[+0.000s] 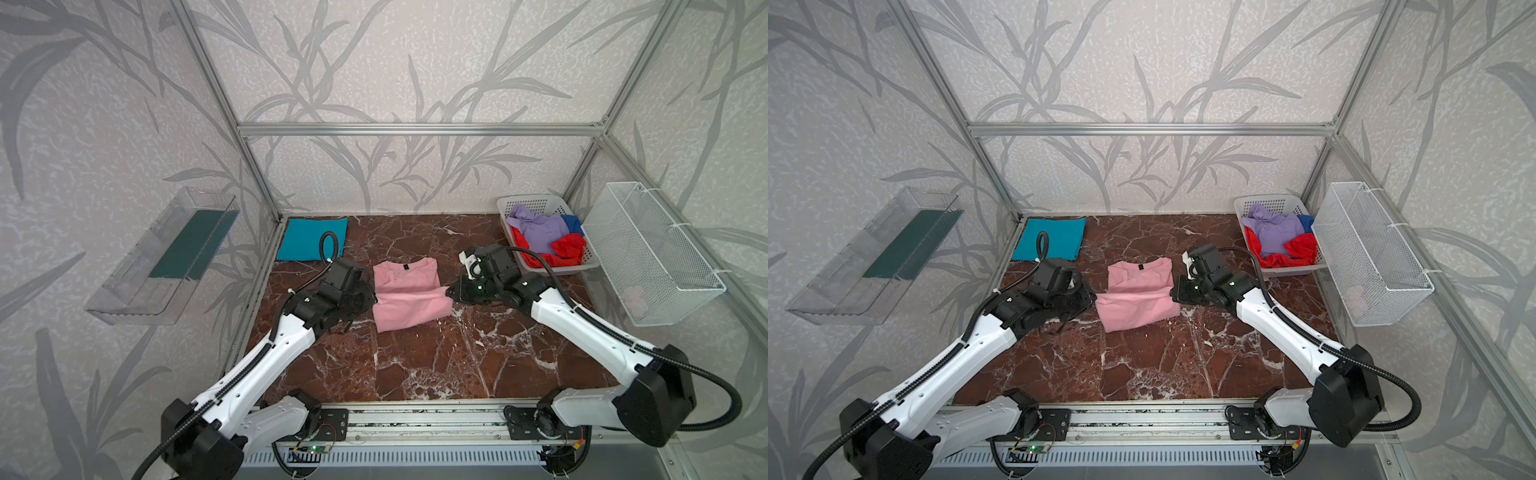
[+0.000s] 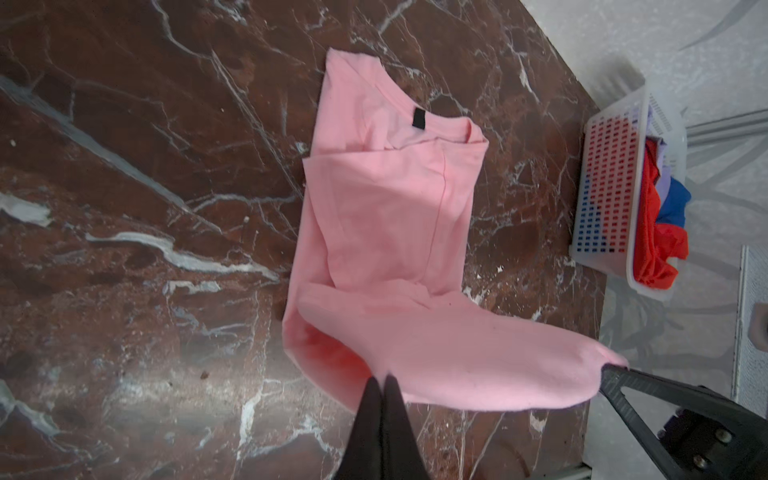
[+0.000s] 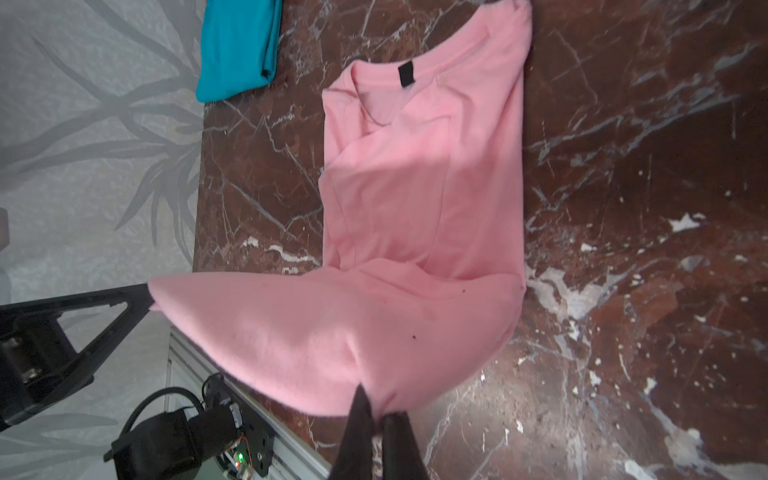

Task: Fold and stack the t-shirts
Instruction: 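Fold the near edge over toward the collar with both grippers and release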

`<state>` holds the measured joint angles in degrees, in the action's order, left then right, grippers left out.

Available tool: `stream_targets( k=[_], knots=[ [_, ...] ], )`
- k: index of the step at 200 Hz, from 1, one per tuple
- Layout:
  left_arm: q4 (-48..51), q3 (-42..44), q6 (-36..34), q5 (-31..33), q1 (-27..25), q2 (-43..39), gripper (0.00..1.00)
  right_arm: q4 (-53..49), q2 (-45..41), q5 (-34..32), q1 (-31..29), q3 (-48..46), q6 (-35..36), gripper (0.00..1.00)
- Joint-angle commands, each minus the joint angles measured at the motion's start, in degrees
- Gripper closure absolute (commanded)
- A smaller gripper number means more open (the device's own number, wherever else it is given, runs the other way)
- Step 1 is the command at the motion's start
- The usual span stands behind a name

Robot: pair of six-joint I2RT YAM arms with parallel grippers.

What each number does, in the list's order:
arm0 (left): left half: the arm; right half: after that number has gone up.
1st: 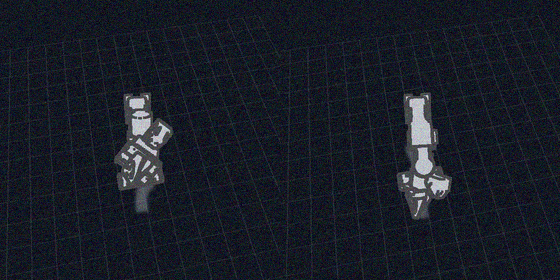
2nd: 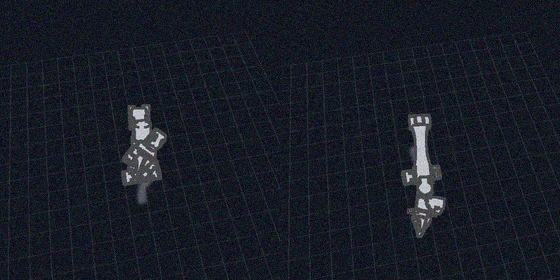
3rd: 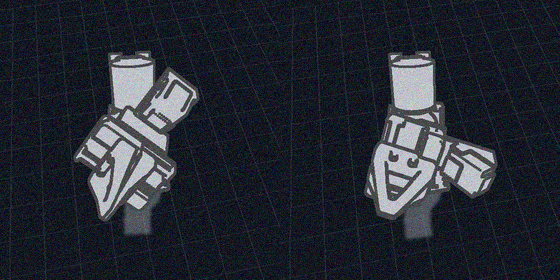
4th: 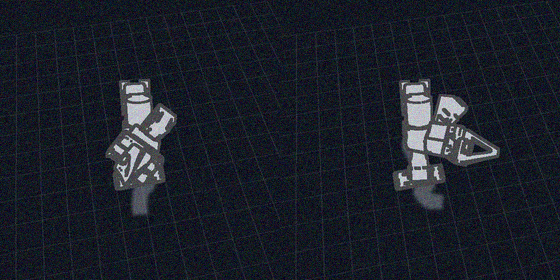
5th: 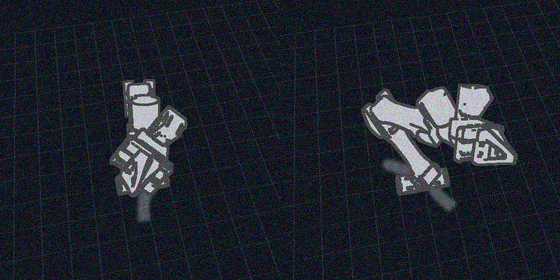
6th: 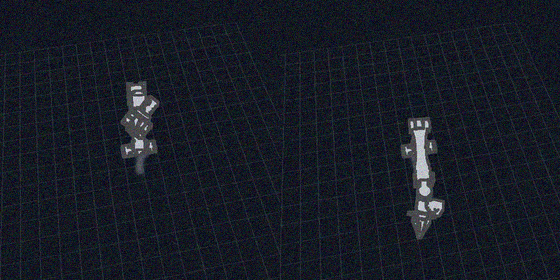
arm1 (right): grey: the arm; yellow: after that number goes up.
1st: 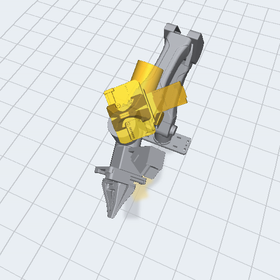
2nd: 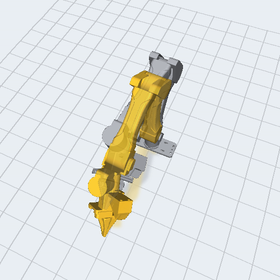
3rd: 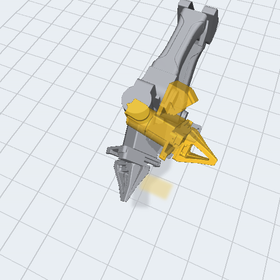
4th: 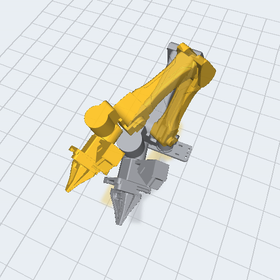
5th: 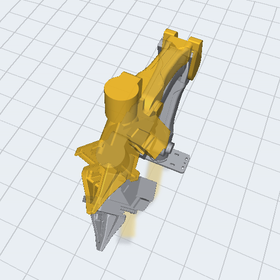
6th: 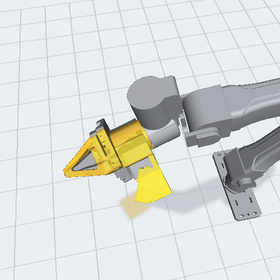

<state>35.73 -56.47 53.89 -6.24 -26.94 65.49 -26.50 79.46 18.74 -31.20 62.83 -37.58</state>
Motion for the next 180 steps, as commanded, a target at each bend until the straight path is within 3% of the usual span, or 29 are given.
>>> stream_targets(
  k=[1, 69, 125, 155, 166, 175, 180],
  knots=[
    [-6.5, -3.8, -4.6, -5.4, 2.8, 5.6, 1.00, 3.0, 5.1, 3.3, 2.0, 4.3, 2.9, 1.00],
    [-13.3, -11.6, -7.7, -12.5, 10.7, 23.9, 1.00, 7.5, 25.5, 7.6, 7.6, 15.8, 4.0, 1.00],
    [-17.4, -17.3, -8.3, -13.2, 15.5, 35.5, 1.00, 8.8, 39.0, 4.4, 9.7, 27.2, 6.3, 1.00],
    [-20.0, -21.9, -7.8, -16.6, 17.2, 44.7, 1.00, 9.2, 46.2, 5.1, 10.3, 33.0, 6.9, 1.00],
    [-20.0, -23.9, -7.4, -17.4, 17.4, 48.0, 1.00, 9.1, 48.4, 5.6, 10.3, 34.8, 7.1, 0.92],
    [-20.0, -25.1, -7.1, -17.5, 17.4, 50.2, 1.00, 9.3, 49.8, 5.7, 10.4, 35.9, 7.0, 0.77],
    [-19.8, -25.7, -7.0, -17.4, 17.4, 51.1, 0.93, 9.4, 50.4, 5.9, 10.4, 36.2, 6.9, 0.68]
  ],
)
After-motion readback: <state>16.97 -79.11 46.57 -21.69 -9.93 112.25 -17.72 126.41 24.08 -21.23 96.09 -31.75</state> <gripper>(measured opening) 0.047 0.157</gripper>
